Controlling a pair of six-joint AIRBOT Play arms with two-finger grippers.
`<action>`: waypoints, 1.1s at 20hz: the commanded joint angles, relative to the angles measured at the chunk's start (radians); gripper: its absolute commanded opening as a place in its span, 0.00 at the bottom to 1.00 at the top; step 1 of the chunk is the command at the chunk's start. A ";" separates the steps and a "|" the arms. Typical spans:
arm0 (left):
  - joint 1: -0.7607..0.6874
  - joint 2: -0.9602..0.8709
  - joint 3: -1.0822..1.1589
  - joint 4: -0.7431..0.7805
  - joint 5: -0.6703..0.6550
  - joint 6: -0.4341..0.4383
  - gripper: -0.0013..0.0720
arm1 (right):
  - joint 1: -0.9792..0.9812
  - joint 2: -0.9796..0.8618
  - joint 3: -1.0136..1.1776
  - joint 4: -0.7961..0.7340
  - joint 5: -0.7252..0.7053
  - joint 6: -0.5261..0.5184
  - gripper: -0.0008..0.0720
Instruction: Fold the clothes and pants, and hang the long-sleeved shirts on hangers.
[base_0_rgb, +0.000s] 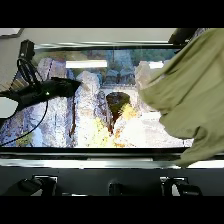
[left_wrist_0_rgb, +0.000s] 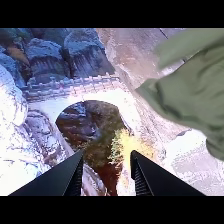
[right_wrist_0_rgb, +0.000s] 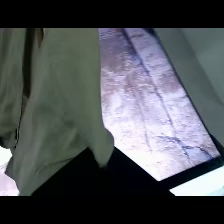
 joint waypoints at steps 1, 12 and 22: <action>-0.023 0.000 0.000 -0.002 0.000 -0.008 0.46 | 0.000 -0.140 0.079 -0.462 0.147 0.227 0.05; -0.028 0.000 0.000 -0.001 0.000 -0.011 0.46 | -0.347 -0.658 0.746 -0.471 -0.024 0.348 0.05; -0.028 -0.029 0.000 -0.002 0.000 -0.011 0.46 | -0.513 -0.664 0.745 -0.476 -0.233 0.429 0.05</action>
